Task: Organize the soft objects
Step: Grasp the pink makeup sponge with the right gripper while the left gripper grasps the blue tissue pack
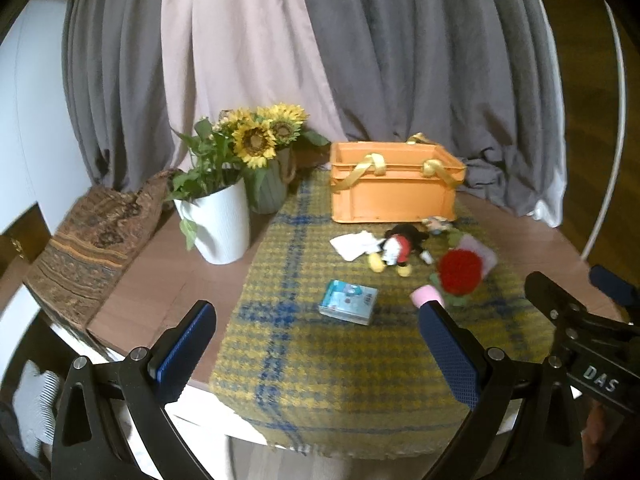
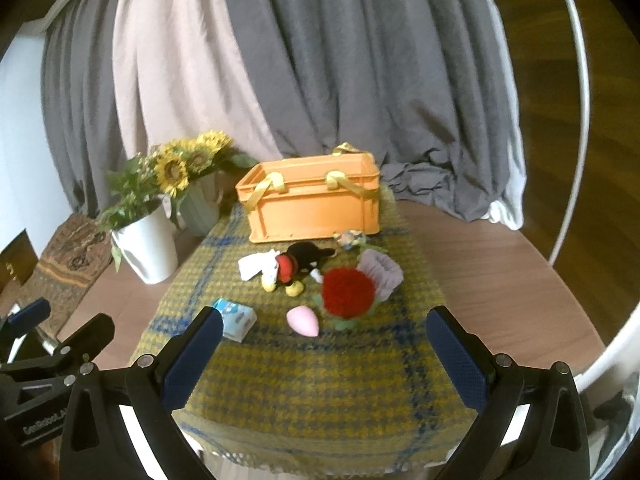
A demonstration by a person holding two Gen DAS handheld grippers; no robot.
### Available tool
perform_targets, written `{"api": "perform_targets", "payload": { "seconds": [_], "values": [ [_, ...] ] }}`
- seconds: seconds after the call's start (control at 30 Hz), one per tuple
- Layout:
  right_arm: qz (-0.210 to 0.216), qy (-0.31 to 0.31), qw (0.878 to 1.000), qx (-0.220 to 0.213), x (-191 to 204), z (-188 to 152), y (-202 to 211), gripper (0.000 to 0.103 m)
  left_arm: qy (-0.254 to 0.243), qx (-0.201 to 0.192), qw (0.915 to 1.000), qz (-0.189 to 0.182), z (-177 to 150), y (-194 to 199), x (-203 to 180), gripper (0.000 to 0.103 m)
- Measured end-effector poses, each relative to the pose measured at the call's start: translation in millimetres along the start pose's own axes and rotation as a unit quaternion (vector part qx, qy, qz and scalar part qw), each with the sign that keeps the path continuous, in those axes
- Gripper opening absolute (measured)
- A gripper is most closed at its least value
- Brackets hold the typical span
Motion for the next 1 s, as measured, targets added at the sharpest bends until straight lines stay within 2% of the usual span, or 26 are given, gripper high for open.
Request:
{"api": "perform_targets", "payload": {
  "seconds": [0.17,0.37,0.5,0.8,1.0],
  "values": [
    [0.007,0.013,1.0,0.02,-2,-3,-27,0.103,-0.024,0.006,0.9997,0.005,2,-27,-7,0.103],
    [0.003,0.006,0.999,0.05,-3,-7,-63,0.103,-0.04,0.036,0.9982,-0.027,-6,-70,-6,0.103],
    [-0.001,0.001,0.998,0.068,4,-10,-91,0.097,-0.066,0.043,0.9959,-0.045,-5,-98,-7,0.102],
    [-0.011,0.003,0.996,0.091,16,-19,-136,0.088,-0.085,0.055,0.9893,-0.105,-13,-153,-8,0.098],
    [-0.008,0.013,0.993,0.12,14,-26,-161,0.082,-0.087,0.073,0.9869,-0.115,-20,-179,-19,0.094]
  ]
}}
Point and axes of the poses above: each gripper's, at about its wrist camera, not at the fingertips, and y roughly against the way its jaws point, x to its left, z to its top, the point moved 2 cm from there along -y, roughly the way its jaws point, and after that the axes turned 9 degrees about -y, right-handed, at the moved point
